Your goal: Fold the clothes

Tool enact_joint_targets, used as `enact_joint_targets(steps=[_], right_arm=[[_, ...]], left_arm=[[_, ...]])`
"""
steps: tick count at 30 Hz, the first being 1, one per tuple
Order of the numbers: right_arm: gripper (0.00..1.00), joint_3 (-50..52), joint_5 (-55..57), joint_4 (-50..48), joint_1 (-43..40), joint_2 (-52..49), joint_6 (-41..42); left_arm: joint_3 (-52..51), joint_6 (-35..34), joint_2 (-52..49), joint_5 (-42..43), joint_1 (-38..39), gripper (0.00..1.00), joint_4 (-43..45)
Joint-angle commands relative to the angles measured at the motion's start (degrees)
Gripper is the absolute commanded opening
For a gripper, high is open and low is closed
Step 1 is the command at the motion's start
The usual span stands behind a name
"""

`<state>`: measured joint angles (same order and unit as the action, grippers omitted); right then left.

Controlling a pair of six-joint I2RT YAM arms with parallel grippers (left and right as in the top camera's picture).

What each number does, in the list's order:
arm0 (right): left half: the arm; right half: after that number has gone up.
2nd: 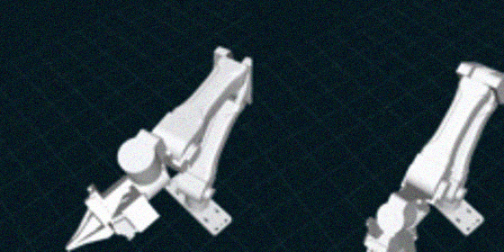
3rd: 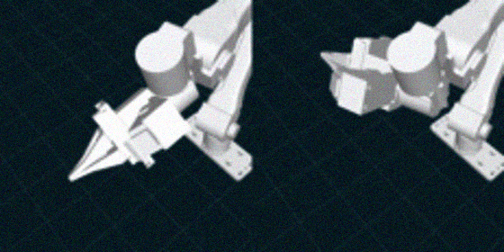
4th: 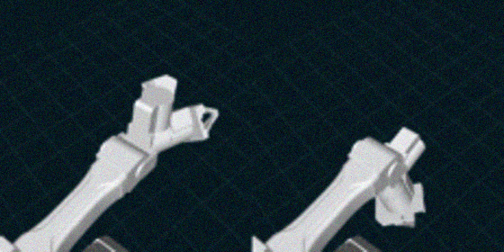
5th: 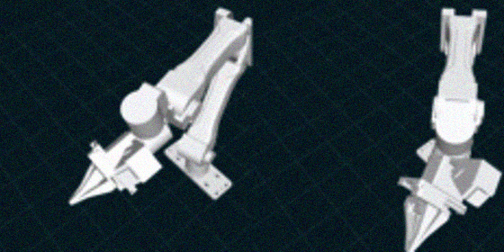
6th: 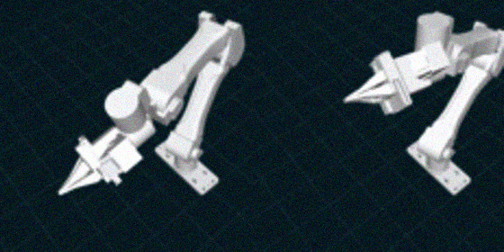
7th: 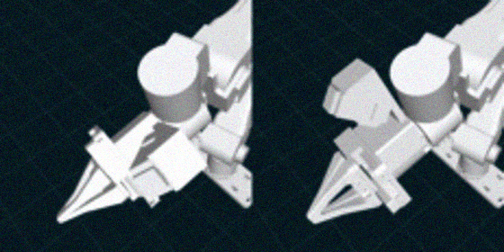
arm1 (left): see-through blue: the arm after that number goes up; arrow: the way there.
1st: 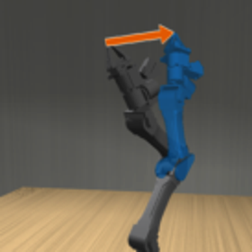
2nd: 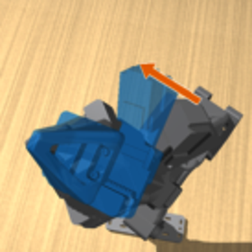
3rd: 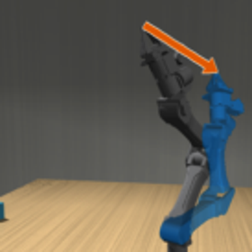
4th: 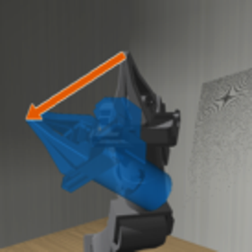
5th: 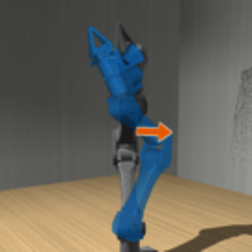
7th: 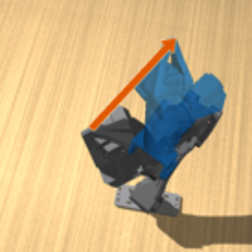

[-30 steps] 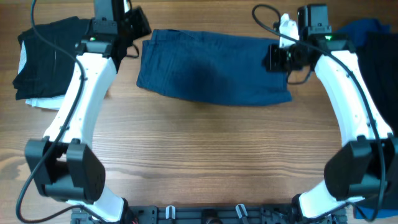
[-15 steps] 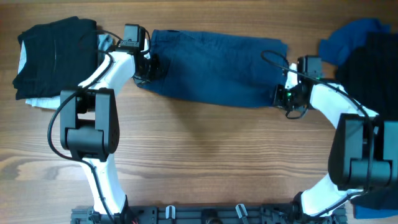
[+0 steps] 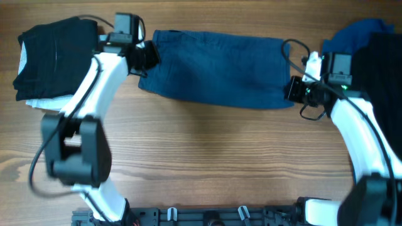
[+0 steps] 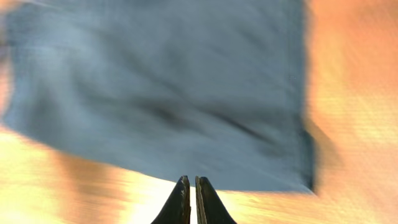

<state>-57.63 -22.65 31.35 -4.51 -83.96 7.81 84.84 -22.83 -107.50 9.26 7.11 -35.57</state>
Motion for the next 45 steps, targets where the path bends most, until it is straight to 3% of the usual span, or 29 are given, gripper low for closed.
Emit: enact_joint_targets(steps=[1, 12, 14, 20, 21, 22, 24, 26, 33, 45], right_arm=[[0.04, -0.4, -12.4, -2.8, 3.0, -0.3, -6.1], [0.04, -0.4, -2.8, -13.3, 5.1, -25.4, -5.9], [0.05, -0.4, -0.9, -13.3, 4.4, -28.7, -2.3], [0.04, -0.6, -4.8, -11.8, 4.3, -23.5, -1.8], [0.04, -0.6, -4.8, -11.1, 4.3, -22.0, -1.8], [0.04, -0.6, -4.9, -10.1, 4.3, -19.1, -1.6], [0.04, -0.6, -6.8, -8.7, 5.3, -12.9, -1.6], [0.06, -0.6, -7.1, -8.2, 7.1, -8.1, -1.6], [0.25, -0.5, -6.5, -11.4, 12.1, -4.0, -1.1], [0.28, -0.5, -3.8, -11.7, 12.2, -4.6, -1.2]], left_arm=[[0.3, -0.2, 1.1, 1.7, -0.2, 0.04, 0.1], [0.3, -0.3, -9.7, 0.6, -0.3, 0.04, 0.2], [0.3, -0.3, -10.6, -0.4, -0.3, 0.04, 0.2], [1.5, -0.4, -7.6, -7.8, -1.8, 0.06, -0.5], [1.7, -0.4, -6.7, -6.9, -2.8, 0.30, -1.0], [1.7, -0.3, -5.9, -5.0, -3.8, 0.61, -0.9], [1.7, 0.1, -5.7, -0.7, -6.5, 0.74, -0.7], [1.6, 0.1, -6.9, -0.7, -8.0, 0.80, 0.1], [1.6, 3.1, -14.5, 3.0, -7.4, 0.80, 4.0], [1.6, 5.9, -19.7, 6.7, -5.5, 0.78, 4.5]])
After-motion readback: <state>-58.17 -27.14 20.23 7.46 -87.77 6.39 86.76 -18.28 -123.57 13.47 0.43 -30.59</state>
